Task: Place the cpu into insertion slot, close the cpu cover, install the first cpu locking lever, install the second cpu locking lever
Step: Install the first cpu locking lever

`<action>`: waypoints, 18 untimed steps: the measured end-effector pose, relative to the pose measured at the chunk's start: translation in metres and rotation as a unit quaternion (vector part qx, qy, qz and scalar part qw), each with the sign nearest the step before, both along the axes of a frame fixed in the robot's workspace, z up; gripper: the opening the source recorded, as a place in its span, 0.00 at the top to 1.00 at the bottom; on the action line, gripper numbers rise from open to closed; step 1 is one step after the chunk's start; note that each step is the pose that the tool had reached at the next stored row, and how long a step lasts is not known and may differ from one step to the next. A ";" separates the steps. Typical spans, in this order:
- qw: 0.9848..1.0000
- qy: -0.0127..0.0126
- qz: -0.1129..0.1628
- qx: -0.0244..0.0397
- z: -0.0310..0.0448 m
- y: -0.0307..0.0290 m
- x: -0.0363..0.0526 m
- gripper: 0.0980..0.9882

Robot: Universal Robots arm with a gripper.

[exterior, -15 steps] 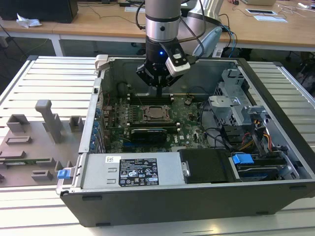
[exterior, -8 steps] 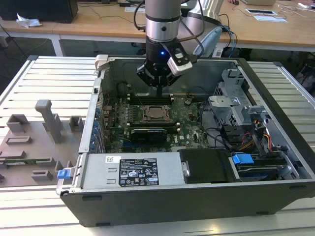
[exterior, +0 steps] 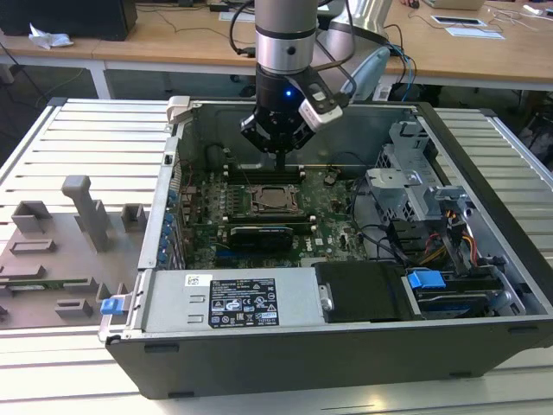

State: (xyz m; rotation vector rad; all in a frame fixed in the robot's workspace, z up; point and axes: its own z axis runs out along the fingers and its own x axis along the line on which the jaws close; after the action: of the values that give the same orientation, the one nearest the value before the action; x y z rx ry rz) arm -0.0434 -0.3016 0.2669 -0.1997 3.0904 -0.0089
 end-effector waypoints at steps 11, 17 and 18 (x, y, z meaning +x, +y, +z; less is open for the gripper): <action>0.998 0.000 0.058 0.000 0.0000 0.0000 0.0000 0.99; 0.996 0.000 0.089 0.000 0.0000 0.0000 0.0000 0.99; 0.996 0.000 0.095 0.000 0.0000 0.0000 0.0000 0.99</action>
State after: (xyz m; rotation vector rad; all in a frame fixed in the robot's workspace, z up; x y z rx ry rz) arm -0.0434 -0.3016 0.2669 -0.4914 3.0573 -0.0023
